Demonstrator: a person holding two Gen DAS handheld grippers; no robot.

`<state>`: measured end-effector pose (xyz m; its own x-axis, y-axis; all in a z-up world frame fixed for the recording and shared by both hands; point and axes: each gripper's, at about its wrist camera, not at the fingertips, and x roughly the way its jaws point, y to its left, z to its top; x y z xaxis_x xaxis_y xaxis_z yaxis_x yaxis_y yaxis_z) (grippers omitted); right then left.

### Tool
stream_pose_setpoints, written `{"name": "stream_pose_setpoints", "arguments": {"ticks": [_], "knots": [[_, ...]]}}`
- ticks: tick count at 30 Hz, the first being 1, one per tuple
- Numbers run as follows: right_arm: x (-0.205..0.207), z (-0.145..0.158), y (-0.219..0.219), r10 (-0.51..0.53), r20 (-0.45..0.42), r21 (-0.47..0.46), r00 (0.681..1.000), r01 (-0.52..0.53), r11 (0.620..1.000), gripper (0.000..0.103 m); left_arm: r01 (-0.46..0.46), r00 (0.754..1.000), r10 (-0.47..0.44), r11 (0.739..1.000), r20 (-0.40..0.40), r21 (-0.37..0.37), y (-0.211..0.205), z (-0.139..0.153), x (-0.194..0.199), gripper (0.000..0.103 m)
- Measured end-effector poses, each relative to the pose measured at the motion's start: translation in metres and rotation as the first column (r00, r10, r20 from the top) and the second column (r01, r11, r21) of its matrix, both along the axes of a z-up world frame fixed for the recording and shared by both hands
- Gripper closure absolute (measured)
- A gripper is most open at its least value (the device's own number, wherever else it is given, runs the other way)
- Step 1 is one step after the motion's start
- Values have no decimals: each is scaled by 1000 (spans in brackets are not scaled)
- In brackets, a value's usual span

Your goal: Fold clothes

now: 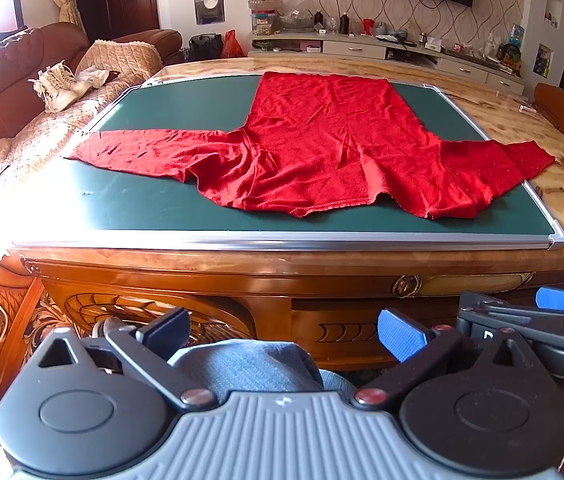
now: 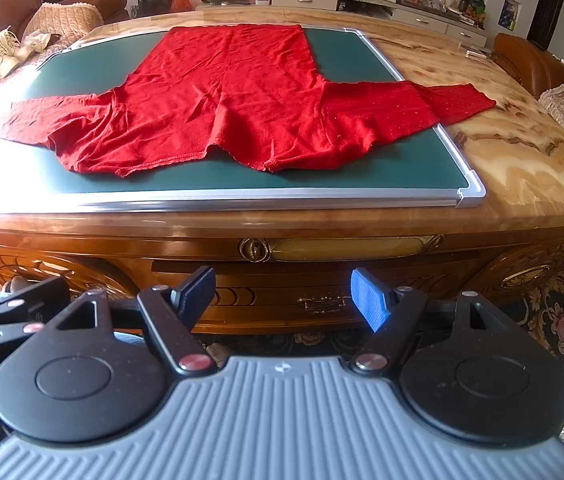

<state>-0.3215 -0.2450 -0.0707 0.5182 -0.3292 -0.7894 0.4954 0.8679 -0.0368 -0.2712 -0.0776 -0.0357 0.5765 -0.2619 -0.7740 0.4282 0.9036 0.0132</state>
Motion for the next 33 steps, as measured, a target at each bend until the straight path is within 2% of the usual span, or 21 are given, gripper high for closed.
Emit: {"name": "stream_pose_setpoints", "arguments": {"ticks": [33], "knots": [[-5,2,2,-9,10,-2,1000,9,1000,20,7,1000,-7,1000,30,-20,4,0,-4,1]]}}
